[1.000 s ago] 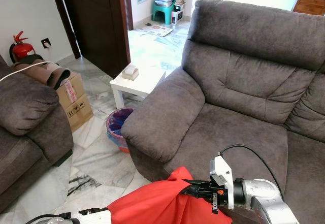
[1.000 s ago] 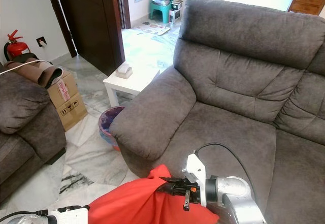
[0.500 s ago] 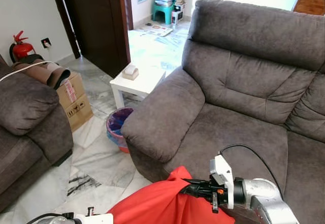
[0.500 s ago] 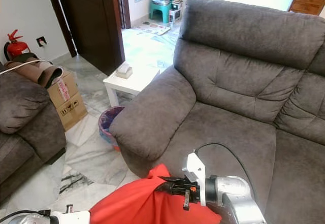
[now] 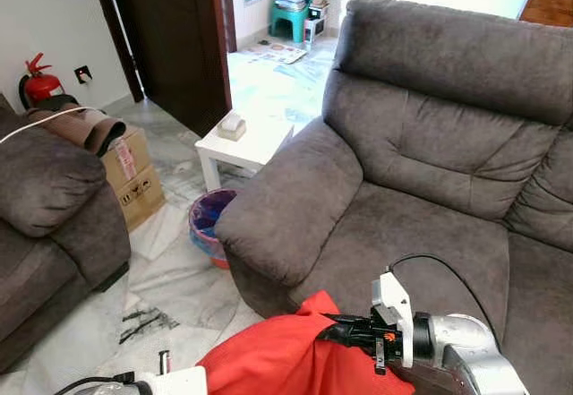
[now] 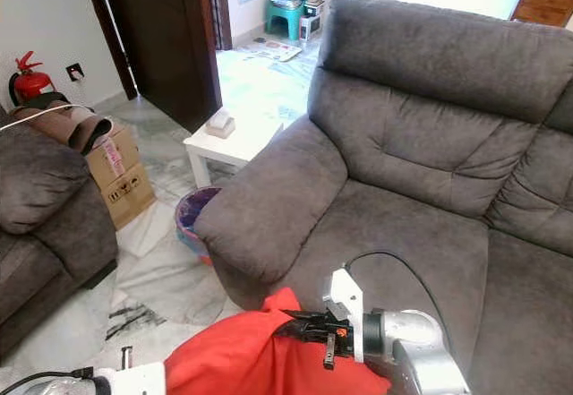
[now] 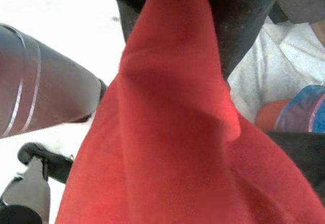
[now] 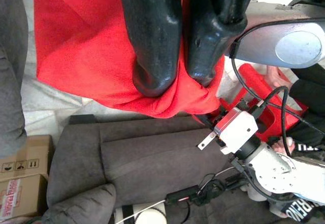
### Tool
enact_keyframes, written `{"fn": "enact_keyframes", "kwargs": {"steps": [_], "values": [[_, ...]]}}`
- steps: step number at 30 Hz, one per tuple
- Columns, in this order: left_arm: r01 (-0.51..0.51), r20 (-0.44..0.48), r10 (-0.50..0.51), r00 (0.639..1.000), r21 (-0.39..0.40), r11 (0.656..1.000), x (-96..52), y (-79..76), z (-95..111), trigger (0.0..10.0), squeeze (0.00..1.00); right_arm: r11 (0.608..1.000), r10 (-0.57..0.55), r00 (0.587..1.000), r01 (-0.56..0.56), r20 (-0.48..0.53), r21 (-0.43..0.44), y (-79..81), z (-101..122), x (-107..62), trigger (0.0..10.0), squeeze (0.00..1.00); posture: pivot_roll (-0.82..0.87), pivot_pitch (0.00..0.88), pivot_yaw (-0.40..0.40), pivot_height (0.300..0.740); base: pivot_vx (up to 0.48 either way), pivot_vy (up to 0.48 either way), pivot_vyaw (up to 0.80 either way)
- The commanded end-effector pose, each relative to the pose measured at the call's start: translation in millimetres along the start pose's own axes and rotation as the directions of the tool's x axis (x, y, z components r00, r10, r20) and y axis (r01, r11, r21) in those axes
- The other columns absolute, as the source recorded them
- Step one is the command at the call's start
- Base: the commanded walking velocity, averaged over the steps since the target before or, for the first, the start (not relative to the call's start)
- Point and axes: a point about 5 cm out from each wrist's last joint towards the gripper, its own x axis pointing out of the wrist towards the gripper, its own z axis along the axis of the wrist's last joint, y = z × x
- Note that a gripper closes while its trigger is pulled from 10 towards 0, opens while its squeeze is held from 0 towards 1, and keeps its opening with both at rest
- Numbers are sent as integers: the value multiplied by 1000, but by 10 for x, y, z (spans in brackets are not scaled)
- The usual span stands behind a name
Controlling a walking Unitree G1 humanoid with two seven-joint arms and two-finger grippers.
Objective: Move the pillow to the sofa from floor
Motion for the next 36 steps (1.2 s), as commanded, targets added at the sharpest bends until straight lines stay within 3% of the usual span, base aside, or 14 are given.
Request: {"fn": "enact_keyframes", "kwargs": {"steps": [1, 4, 7, 8, 9, 10, 12, 13, 15, 20, 21, 25, 29, 36], "values": [[-75, 64, 76, 995, -24, 997, -3, 112, 145, 0, 0, 998, 8, 997, -2, 78, -66, 2, 160, 30, 10000, 0, 91, 96, -31, 740, 0, 0, 0], [-195, 98, 201, 975, -72, 978, -5, 281, 268, 0, 0, 993, -92, 993, 98, 76, -71, -90, 126, 19, 10000, 0, 90, 96, -29, 740, 0, 0, 0], [-464, 114, 494, 862, -213, 859, -35, 650, 470, 0, 0, 926, -366, 927, 371, 89, -64, -325, 99, -38, 10000, 0, 86, 96, -31, 740, 0, 0, 0], [-508, 119, 546, 829, -248, 825, -55, 723, 516, 3255, 0, 902, -423, 902, 428, 83, -57, -367, 85, -55, 10000, 0, 83, 94, -31, 740, 0, 0, 0], [-566, 122, 630, 767, -335, 754, -90, 853, 602, 8627, 0, 859, -510, 857, 512, 74, -3, -422, 41, -86, 10000, 0, 81, 95, -31, 740, 0, 0, 0], [-594, 126, 676, 726, -381, 708, -113, 916, 650, 10000, 0, 842, -539, 839, 540, 79, 6, -425, 29, -94, 10000, 0, 80, 95, -31, 740, 0, 0, 0], [-607, 126, 701, 702, -409, 681, -126, 950, 676, 10000, 0, 834, -550, 831, 552, 85, 9, -422, 24, -96, 10000, 0, 80, 95, -31, 740, 0, 0, 0], [-633, 94, 778, 621, -526, 569, -138, 1035, 759, 10000, 0, 760, -650, 754, 646, 100, 66, -428, -42, -144, 10000, 0, 77, 93, -31, 740, 0, 0, 0], [-625, 78, 808, 585, -592, 509, -126, 1049, 807, 10000, 0, 684, -729, 677, 712, 104, 160, -430, -116, -211, 10000, 0, 67, 94, -31, 740, 0, 0, 0], [-592, 87, 817, 570, -645, 482, -82, 985, 879, 10000, 0, 589, -806, 579, 766, 121, 257, -418, -190, -267, 10000, 0, 59, 95, -36, 740, 0, 0, 0], [-565, 120, 819, 561, -668, 485, -82, 939, 960, 10000, 0, 505, -860, 501, 817, 90, 277, -430, -254, -300, 10000, 0, 53, 99, -38, 740, 0, 0, 0], [-582, 101, 846, 523, -683, 441, -107, 926, 987, 10000, 0, 393, -916, 397, 862, 56, 321, -445, -305, -335, 10000, 0, 52, 101, -39, 740, 0, 0, 0], [-585, 96, 863, 496, -698, 413, -139, 941, 984, 10000, 0, 371, -927, 366, 868, 79, 331, -465, -244, -325, 10000, 0, 55, 96, -37, 740, 0, 0, 0], [-573, 162, 837, 523, -660, 486, -125, 898, 1008, 10000, 0, 363, -932, 341, 859, 125, 361, -484, -147, -316, 10000, 0, 40, 84, -30, 740, 0, 0, -641]]}}
